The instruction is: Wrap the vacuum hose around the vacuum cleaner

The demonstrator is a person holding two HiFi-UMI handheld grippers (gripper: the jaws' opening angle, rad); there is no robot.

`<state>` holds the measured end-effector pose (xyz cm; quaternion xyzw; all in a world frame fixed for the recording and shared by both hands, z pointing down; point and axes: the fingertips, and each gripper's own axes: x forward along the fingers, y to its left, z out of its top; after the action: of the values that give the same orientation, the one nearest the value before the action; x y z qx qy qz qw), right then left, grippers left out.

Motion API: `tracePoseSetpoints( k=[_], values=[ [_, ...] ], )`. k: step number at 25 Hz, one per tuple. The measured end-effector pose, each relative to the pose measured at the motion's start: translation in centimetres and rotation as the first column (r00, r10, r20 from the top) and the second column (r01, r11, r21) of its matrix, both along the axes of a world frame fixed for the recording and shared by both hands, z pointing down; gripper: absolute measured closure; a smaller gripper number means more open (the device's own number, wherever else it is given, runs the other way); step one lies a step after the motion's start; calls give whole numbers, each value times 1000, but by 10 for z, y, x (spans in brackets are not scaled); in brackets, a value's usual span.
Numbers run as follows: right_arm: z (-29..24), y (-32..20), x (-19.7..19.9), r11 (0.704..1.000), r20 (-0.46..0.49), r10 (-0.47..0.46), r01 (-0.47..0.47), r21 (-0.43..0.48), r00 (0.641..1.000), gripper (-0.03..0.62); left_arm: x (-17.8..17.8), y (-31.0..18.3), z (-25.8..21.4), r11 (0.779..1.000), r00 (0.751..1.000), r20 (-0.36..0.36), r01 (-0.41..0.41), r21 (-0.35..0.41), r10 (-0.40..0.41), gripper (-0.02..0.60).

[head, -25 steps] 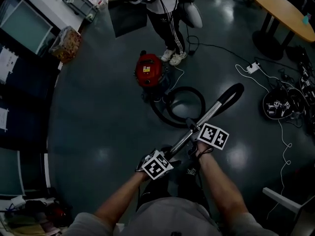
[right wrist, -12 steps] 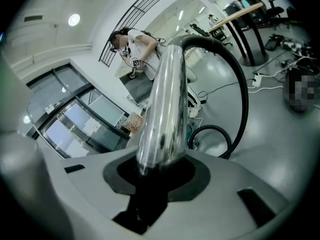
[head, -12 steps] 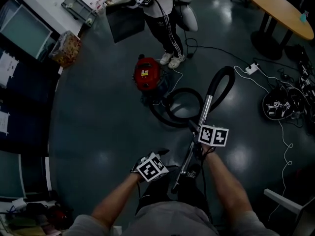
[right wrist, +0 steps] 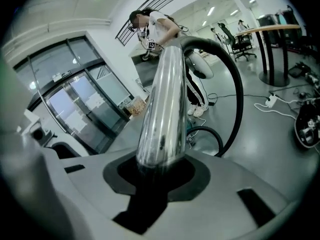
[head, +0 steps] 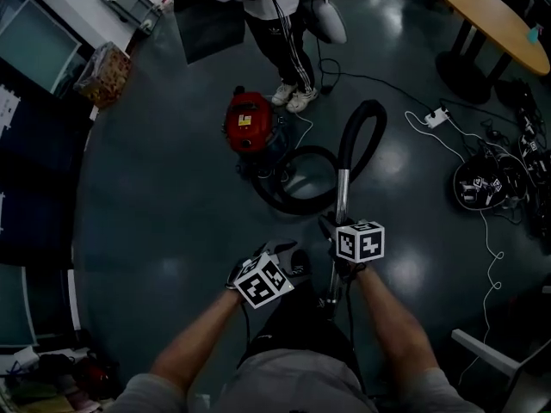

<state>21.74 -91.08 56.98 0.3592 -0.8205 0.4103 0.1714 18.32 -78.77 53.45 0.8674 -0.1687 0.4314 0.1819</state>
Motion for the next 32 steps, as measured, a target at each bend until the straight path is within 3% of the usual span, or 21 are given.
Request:
tracePoseSetpoints(
  k=[6,9,15,18,23,26,32],
  values=[
    [16,2,-4,987,-123,-152,157,32,981,482,6,-65,-10,992,998,-12,-63,113,65,236],
    [26,1,-6,970,-188,-230,241,37,955,484,8,-98,-13,980,995,0,-98,171,99,293],
    [48,-7,-11,919,-321,-370,394,10,872,485,10,-148,-17,962,991,2,-128,242,131,418],
    [62,-13,-10,892,-378,-425,451,-23,822,488,7,-168,-13,957,991,-3,-131,260,136,425],
    [85,-29,-12,822,-463,-529,564,-75,711,490,-7,-200,-2,944,990,-5,-133,302,141,426],
    [94,-36,-9,766,-507,-593,632,-117,625,490,-16,-218,0,939,994,-9,-103,329,112,496],
    [110,-49,3,648,-570,-681,740,-178,460,490,-9,-227,16,958,988,-56,-122,260,141,492]
  ],
)
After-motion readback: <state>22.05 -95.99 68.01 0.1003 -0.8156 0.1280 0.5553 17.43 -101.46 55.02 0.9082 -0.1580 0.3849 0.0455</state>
